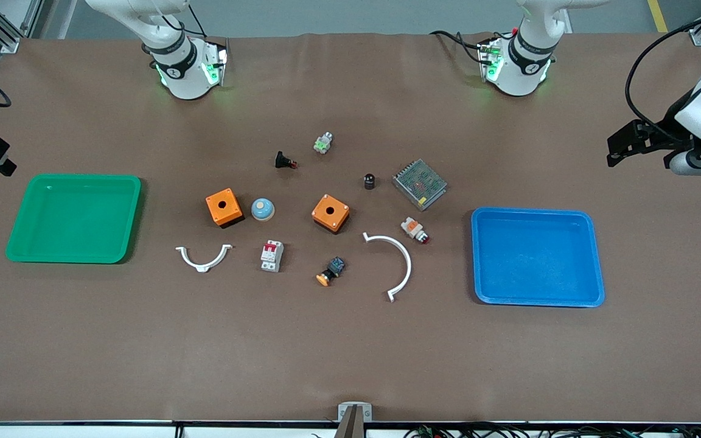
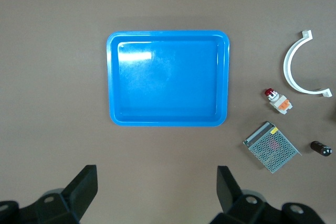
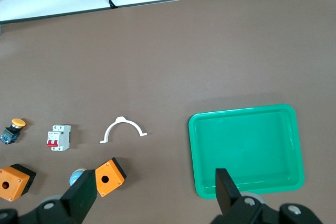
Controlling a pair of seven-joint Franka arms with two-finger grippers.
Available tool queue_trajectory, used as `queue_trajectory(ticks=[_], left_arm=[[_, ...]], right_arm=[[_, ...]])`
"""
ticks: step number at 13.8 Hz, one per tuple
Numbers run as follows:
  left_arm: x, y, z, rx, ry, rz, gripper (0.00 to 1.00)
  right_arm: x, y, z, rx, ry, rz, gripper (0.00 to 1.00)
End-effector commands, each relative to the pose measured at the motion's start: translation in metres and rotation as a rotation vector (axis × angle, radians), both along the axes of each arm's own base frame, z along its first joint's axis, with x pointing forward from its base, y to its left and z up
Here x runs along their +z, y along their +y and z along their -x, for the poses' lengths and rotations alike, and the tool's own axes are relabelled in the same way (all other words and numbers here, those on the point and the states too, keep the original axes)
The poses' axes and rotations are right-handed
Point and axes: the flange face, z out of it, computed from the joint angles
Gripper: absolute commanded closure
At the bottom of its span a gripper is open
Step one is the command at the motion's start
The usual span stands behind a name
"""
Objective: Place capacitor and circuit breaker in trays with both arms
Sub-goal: 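Reach the right gripper to the breaker while the left gripper reaches the capacitor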
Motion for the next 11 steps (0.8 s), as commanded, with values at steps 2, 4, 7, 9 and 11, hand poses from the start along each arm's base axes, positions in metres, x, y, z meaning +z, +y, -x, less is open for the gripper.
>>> queue_trajectory(ticks=[2, 4, 7, 9, 11], left_arm=[[0.006, -0.002, 0.000, -0.007, 0.002, -0.014, 0.00], [-0.004, -0.006, -0.005, -0.016, 0.018, -0.021, 0.00], [-0.040, -0.049, -0.021, -0.071, 0.081, -0.012, 0.00], [-0.074, -0.100, -0.024, 0.015, 0.128, -0.028, 0.00], [-0.111, -0.143, -0.029, 0.057, 0.139, -0.031, 0.00]], right_arm=[[0.004, -0.003, -0.001, -0.007, 0.001, 0.002, 0.00], [0.004, -0.002, -0.001, -0.004, 0.001, 0.001, 0.00], [-0.017, 0.006, -0.015, 0.004, 0.036, -0.001, 0.00], [-0.039, 0.030, -0.027, 0.044, 0.077, -0.003, 0.00], [-0.068, 0.063, -0.042, 0.096, 0.125, 0.000, 0.00]])
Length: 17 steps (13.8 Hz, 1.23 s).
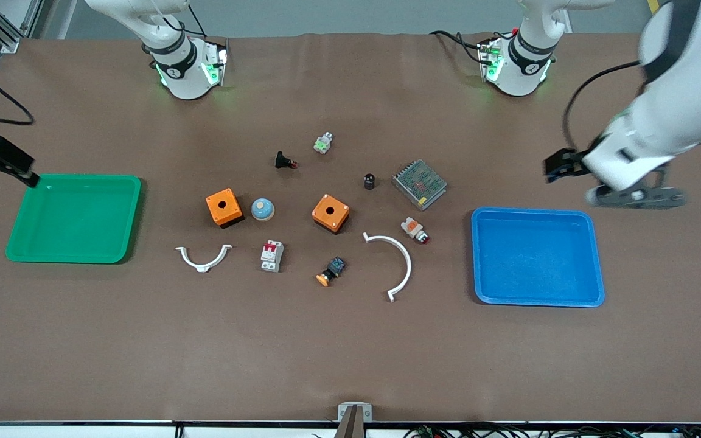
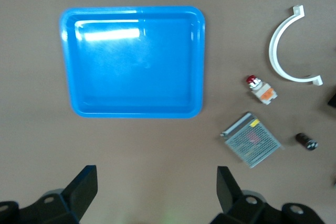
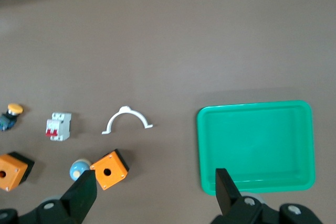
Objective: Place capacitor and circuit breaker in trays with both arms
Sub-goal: 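Reach the right gripper to the breaker while the left gripper reaches the capacitor, then close the right gripper on the breaker while the left gripper grasps the capacitor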
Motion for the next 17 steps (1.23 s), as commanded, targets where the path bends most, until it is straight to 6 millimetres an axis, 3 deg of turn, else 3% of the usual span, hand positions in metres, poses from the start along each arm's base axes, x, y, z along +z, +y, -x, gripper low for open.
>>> queue_trajectory(ticks=[1, 5, 7, 8, 9, 12, 17], left_arm=[[-0.046, -0.047, -0.007, 0.027, 0.003, -0.019, 0.00], [-0.131, -0.125, 0.025, 0.170, -0.053, -0.009, 0.00], [-0.165, -0.153, 0.038, 0.226, -0.049, -0.011, 0.00], [-0.180, -0.170, 0.047, 0.269, -0.047, -0.014, 0.00], [-0.191, -0.188, 0.056, 0.318, -0.045, -0.019, 0.00], [-0.234, -0.245, 0.088, 0.456, -0.050, -0.021, 0.00], [-0.296, -0.301, 0.134, 0.619, -0.035, -0.040, 0.04]], right_arm=[[-0.032, 0.048, -0.019, 0.058, 0.053, 0.002, 0.00], [-0.094, 0.144, -0.045, 0.030, 0.082, 0.012, 0.00], [-0.121, 0.191, -0.042, 0.084, 0.093, 0.007, 0.00], [-0.150, 0.214, -0.044, 0.112, 0.128, 0.016, 0.00], [-0.165, 0.239, -0.041, 0.140, 0.128, 0.014, 0.00], [-0.233, 0.280, -0.033, 0.058, 0.101, 0.002, 0.00], [-0.323, 0.301, -0.032, 0.005, 0.135, -0.080, 0.00]])
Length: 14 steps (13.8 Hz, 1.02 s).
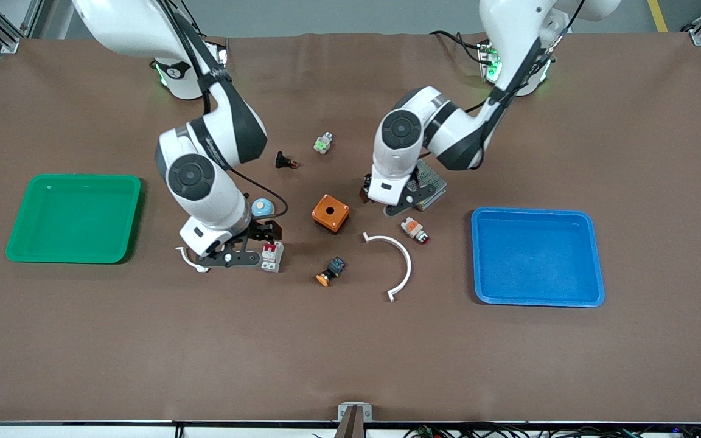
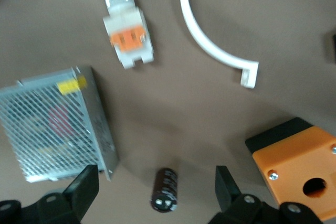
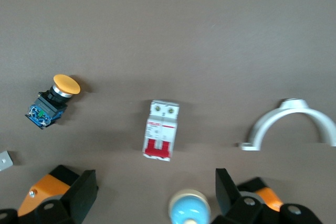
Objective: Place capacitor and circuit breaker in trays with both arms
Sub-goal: 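Close the right gripper on the breaker while the left gripper grasps the capacitor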
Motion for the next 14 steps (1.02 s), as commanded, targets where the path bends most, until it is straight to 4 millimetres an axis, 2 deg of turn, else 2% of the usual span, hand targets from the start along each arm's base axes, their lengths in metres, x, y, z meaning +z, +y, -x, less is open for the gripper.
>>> queue_trajectory(ticks=[1, 5, 9, 11, 12, 14], left_arm=[[-0.025, -0.020, 0.020, 0.080, -0.002, -0.019, 0.06], [-0.054, -0.038, 0.051, 0.114, -0.016, 0.004, 0.15], [-0.065, -0.034, 0.069, 0.107, 0.000, -0.021, 0.23], [-0.065, -0.034, 0.069, 0.105, 0.000, -0.022, 0.24], [-0.066, -0.033, 0.067, 0.107, 0.000, -0.022, 0.25], [-0.066, -0.034, 0.066, 0.109, -0.002, -0.019, 0.36]], right_arm=[[-0.027, 0.002, -0.004, -0.052, 0.020, -0.043, 0.00], [-0.068, -0.004, 0.000, -0.063, 0.070, -0.017, 0.00], [-0.091, -0.003, 0.005, -0.102, 0.067, -0.055, 0.00], [-0.103, -0.004, 0.003, -0.105, 0.057, -0.056, 0.01], [-0.108, -0.007, 0.001, -0.111, 0.050, -0.057, 0.04], [-0.111, -0.007, 0.001, -0.115, 0.050, -0.058, 0.35]])
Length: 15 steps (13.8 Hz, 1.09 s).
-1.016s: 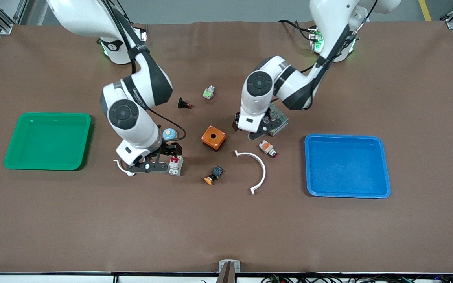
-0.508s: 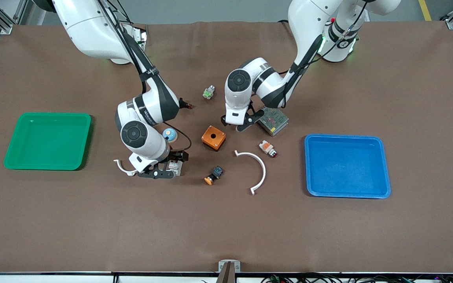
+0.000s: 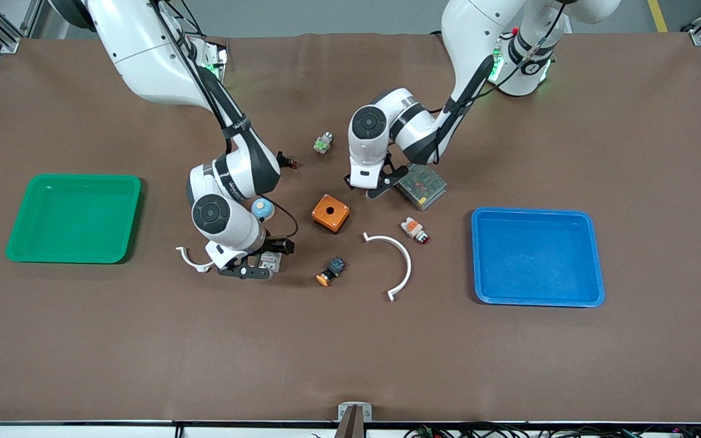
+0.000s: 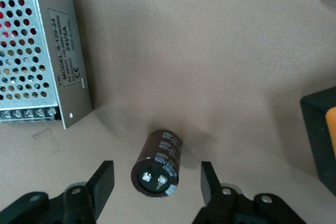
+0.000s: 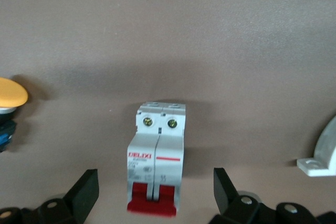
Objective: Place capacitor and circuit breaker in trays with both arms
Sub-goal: 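Close the right gripper on the breaker while the left gripper grasps the capacitor, then carry the breaker to the green tray while the left gripper carries the capacitor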
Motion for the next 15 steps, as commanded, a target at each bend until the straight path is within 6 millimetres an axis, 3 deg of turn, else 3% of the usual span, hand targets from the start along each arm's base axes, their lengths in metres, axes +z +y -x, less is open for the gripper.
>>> queue_trajectory(ticks=[1, 3, 4, 7, 9, 12, 14, 15], left_arm=[[0.004, 0.002, -0.001, 0.009, -0.025, 0.002, 0.51], [0.005, 0.002, -0.001, 0.011, -0.024, 0.001, 0.86], [0.009, 0.004, -0.005, 0.016, -0.029, 0.000, 0.97], [0.049, 0.021, -0.035, 0.060, -0.064, 0.014, 1.00], [0.096, 0.050, -0.073, 0.109, -0.105, 0.026, 1.00], [0.137, 0.115, -0.126, 0.162, -0.139, 0.031, 1.00], [0.148, 0.167, -0.159, 0.178, -0.146, 0.027, 1.00], [0.150, 0.197, -0.176, 0.198, -0.150, 0.026, 1.00]], right_arm=[[0.000, 0.000, -0.002, -0.025, -0.002, -0.015, 0.47], [0.002, 0.002, -0.003, -0.023, -0.006, -0.018, 0.68], [0.004, 0.003, -0.004, -0.023, -0.010, -0.020, 0.71], [0.017, -0.006, -0.012, -0.027, -0.019, -0.024, 0.84], [0.060, -0.028, -0.023, -0.047, 0.006, -0.021, 0.87], [0.135, -0.107, -0.034, -0.085, 0.106, 0.007, 0.86], [0.173, -0.182, -0.035, -0.031, 0.113, 0.077, 0.86], [0.183, -0.229, -0.036, -0.006, 0.120, 0.095, 0.86]])
